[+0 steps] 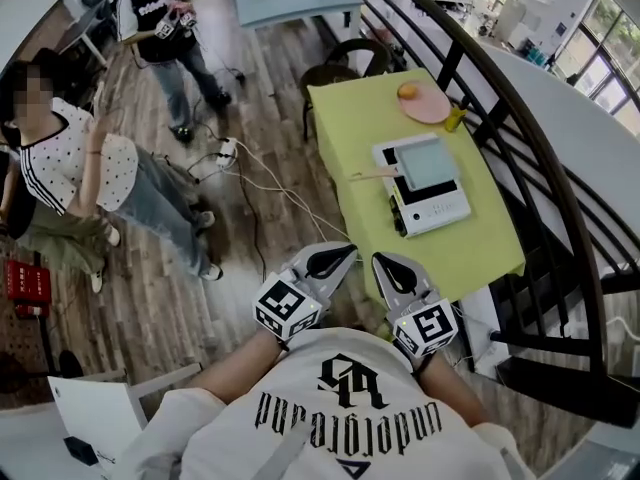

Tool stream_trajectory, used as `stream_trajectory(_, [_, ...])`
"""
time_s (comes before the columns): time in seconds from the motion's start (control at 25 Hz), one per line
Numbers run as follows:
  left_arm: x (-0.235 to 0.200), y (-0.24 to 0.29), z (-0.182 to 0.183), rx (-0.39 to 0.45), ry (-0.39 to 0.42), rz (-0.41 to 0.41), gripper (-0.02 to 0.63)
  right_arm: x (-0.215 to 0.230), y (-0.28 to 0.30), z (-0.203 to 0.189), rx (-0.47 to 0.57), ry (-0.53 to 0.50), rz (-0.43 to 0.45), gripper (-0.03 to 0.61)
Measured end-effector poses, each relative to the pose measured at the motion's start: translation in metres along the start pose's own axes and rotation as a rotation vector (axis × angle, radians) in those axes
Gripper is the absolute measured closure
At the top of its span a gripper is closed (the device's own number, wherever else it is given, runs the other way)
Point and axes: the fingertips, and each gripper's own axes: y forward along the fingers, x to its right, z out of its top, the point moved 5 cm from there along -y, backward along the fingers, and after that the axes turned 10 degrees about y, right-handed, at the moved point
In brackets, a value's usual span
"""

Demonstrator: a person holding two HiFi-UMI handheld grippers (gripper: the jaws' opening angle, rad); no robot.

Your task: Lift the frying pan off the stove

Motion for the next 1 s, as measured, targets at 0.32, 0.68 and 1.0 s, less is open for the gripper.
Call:
stream_trajectory(0.32, [-0.096, -0.027, 0.0, -0.004, 0.021, -0.054, 0.609, -0.013, 0.106, 0.015, 0.024, -0.006, -0.026, 0.577])
stream_trajectory(0.68, [-0.165, -0.061, 0.0, -0.025, -0.007, -0.095, 0.607, -0.035, 0.178, 0.023, -0.002, 0.026, -0.061, 0.577])
stream_trajectory(1.0, [-0.207, -0.042, -0.016, -0.046, -0.024, -0.116, 0.607, -0.013, 0.217, 0.013, -0.027, 0.043, -0.07, 0.577])
